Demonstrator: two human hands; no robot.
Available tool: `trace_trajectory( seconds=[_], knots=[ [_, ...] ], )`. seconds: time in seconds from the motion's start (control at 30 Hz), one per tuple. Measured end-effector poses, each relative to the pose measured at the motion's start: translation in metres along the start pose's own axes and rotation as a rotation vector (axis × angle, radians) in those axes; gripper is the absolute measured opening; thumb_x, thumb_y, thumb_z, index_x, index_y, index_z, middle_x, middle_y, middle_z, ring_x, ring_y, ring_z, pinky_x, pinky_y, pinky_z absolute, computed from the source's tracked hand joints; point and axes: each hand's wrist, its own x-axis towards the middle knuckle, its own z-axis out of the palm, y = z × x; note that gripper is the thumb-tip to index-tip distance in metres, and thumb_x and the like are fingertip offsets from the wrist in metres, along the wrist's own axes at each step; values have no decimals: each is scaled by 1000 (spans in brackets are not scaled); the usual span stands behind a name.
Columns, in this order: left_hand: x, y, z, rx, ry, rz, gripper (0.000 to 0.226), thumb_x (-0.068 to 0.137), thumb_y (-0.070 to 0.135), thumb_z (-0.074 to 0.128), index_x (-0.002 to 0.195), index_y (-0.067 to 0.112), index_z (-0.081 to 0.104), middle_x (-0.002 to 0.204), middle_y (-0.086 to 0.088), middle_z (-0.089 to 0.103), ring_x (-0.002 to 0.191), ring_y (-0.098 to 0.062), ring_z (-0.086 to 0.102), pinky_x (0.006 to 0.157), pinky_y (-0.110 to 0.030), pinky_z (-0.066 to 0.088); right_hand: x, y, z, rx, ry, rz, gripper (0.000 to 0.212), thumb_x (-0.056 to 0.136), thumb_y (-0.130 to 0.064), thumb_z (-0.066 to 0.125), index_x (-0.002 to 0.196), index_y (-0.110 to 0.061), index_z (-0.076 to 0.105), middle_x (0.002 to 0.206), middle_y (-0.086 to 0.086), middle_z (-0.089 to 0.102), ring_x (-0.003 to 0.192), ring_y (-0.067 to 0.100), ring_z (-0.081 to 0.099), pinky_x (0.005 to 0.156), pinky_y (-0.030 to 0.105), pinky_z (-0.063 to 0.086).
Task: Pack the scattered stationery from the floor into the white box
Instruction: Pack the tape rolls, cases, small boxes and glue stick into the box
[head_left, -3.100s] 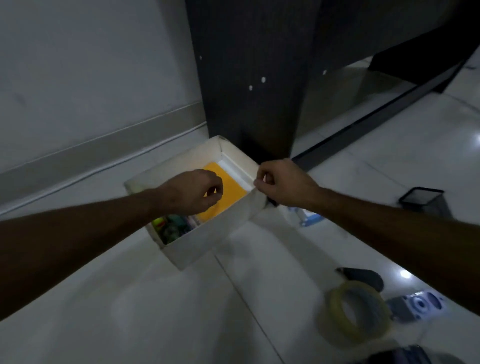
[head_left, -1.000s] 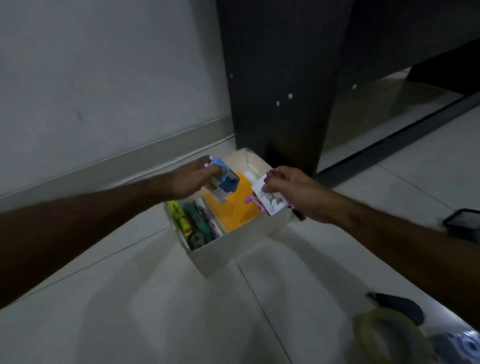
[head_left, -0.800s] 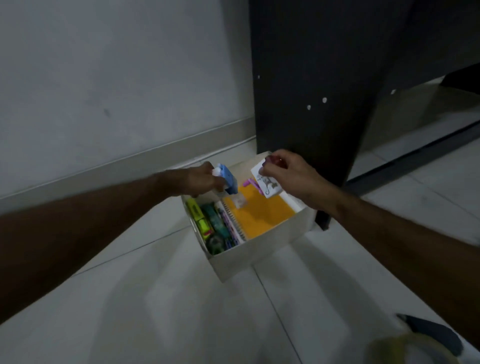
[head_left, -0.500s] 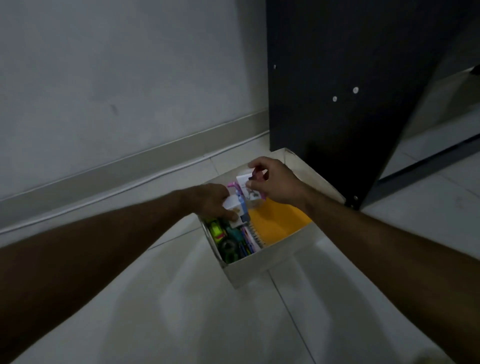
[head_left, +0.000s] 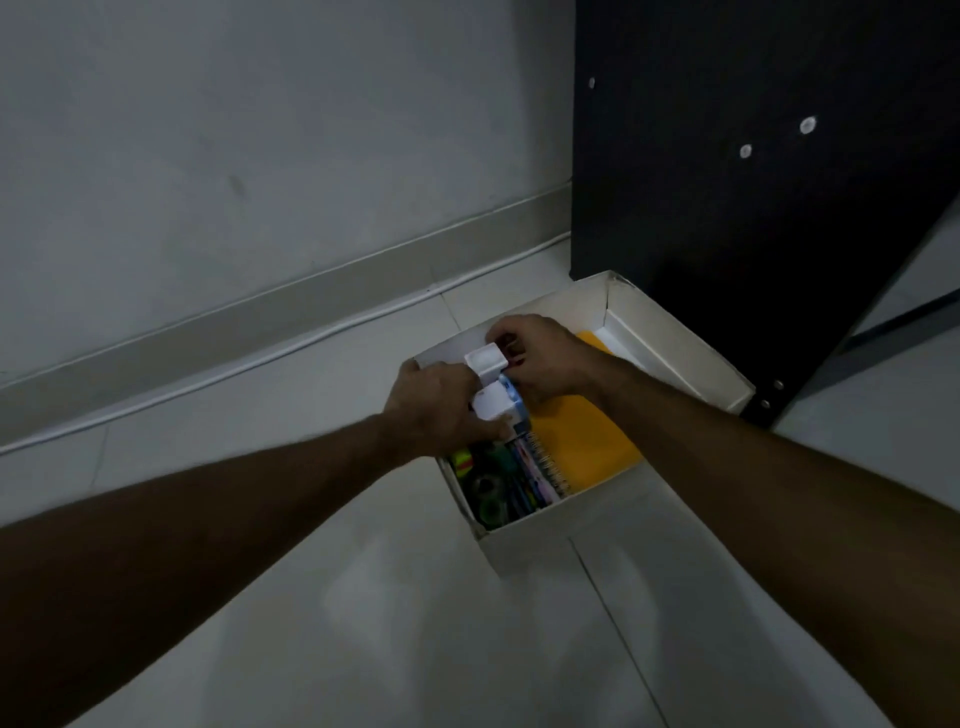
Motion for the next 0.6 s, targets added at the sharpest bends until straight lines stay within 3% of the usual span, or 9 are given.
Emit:
trace_trajectory(
  seconds=[0.17,0.27,0.37,0.5,0.6],
  knots=[
    [3,9,3,167,-36,0,69,75,81,48,107,21,60,101,-4,69,91,-24,62,97,-42,33,-1,-2,-5,54,-30,28,45,70,2,74,112,-12,69,107,5,70,96,19,68,88,42,58],
    [1,7,-4,233,-59,20,62,78,78,48,103,22,54,103,-6,67,98,-26,59,100,-45,32,-2,-8,-1,60,-64,-6,48,76,1,74,122,-10,66,118,6,68,103,16,65,90,29,55],
    [-3,7,-6,292,-51,30,64,75,80,49,102,22,54,104,-5,65,105,-27,52,95,-43,33,-6,-9,5,57,-43,-27,46,80,-3,72,124,-13,65,119,2,66,99,8,60,77,10,45],
    [-6,2,-11,225,-58,-28,66,64,88,53,76,24,45,82,-1,58,88,-22,50,86,-40,35,-13,-7,12,69,61,-54,33,77,-3,74,108,-10,64,105,3,68,87,8,60,71,16,50],
    [-6,1,-18,200,-32,-12,63,65,86,55,73,23,45,71,3,49,81,-20,47,82,-39,33,-17,-6,12,165,58,-12,30,80,3,70,108,-6,63,105,4,67,89,10,64,73,16,54]
  ],
)
